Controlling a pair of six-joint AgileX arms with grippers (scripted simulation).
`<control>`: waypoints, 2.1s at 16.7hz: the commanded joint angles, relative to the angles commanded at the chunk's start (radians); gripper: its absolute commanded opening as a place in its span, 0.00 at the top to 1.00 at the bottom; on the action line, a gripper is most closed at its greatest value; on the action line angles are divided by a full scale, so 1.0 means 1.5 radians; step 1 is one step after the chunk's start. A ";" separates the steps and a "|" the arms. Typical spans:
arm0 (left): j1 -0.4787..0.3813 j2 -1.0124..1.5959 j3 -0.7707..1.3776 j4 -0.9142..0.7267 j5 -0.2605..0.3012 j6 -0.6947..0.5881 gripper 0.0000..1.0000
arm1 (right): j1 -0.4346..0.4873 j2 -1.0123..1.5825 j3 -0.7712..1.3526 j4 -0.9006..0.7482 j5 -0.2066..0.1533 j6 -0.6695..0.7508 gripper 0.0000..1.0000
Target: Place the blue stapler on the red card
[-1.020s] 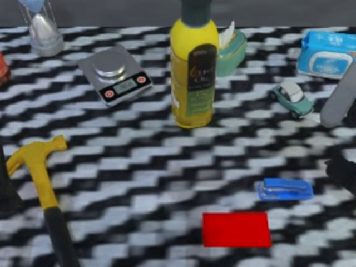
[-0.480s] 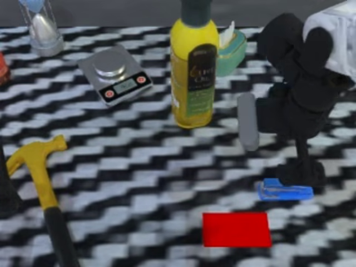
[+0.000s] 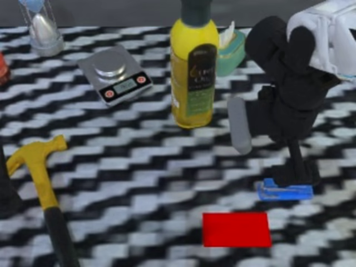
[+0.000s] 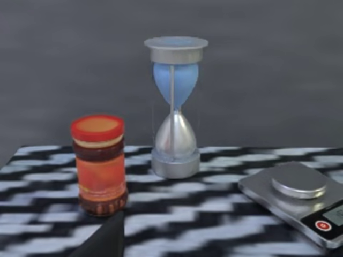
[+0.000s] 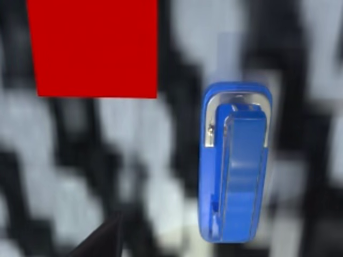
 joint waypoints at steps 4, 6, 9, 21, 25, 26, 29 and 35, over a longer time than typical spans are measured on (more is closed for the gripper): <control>0.000 0.000 0.000 0.000 0.000 0.000 0.00 | 0.003 0.020 -0.033 0.048 0.000 0.000 0.00; 0.000 0.000 0.000 0.000 0.000 0.000 0.00 | 0.003 0.044 -0.066 0.110 0.000 0.000 0.00; 0.000 0.000 0.000 0.000 0.000 0.000 0.00 | 0.004 0.080 -0.119 0.203 0.001 0.002 0.00; 0.000 0.000 0.000 0.000 0.000 0.000 0.00 | 0.005 0.099 -0.144 0.241 0.001 0.002 0.45; 0.000 0.000 0.000 0.000 0.000 0.000 0.00 | 0.005 0.099 -0.144 0.241 0.001 0.002 0.75; 0.000 0.000 0.000 0.000 0.000 0.000 0.00 | 0.005 0.099 -0.144 0.241 0.001 0.002 0.83; 0.000 0.000 0.000 0.000 0.000 0.000 0.00 | 0.005 0.099 -0.144 0.241 0.001 0.002 1.00; 0.000 0.000 0.000 0.000 0.000 0.000 0.00 | 0.005 0.099 -0.144 0.241 0.001 0.002 1.00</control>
